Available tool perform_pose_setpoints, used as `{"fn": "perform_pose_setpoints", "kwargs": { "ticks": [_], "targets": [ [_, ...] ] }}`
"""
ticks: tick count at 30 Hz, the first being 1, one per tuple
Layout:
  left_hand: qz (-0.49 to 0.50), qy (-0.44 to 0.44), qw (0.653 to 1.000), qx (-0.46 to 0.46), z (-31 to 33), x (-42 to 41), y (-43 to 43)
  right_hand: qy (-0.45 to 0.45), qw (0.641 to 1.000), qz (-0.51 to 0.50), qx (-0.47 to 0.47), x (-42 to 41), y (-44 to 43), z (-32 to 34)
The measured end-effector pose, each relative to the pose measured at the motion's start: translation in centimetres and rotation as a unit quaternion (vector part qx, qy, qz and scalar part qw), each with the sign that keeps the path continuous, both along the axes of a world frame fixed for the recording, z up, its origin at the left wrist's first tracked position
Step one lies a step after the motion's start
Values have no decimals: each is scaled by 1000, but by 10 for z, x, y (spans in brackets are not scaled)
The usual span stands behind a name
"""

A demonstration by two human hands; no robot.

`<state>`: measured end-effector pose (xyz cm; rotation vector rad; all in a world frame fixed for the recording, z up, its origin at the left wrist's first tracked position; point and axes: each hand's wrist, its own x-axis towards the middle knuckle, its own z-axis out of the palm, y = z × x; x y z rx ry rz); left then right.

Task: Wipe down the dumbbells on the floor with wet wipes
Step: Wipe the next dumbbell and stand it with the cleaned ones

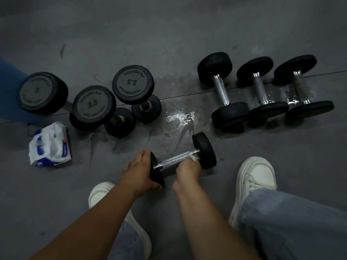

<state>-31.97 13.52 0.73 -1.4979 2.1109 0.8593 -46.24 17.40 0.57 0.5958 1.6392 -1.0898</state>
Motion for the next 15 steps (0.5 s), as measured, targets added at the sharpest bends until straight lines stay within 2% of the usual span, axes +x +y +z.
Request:
{"fn": "perform_pose_setpoints", "kwargs": {
  "ticks": [3,5,8,11,15],
  "targets": [
    [4,-2,1000,3,1,0,1,-37,999,-32,-1,-2,-3,-10],
    [5,0,1000,3,0,0,1,-26,997,-67,6,0,-1,-20],
    [2,-4,1000,2,0,0,1,-6,999,-35,0,2,2,-20],
    [4,0,1000,3,0,0,1,-30,995,-91,6,-2,-1,-22],
    [9,4,1000,7,-1,1,1,27,998,-58,0,2,5,-35]
  ]
}}
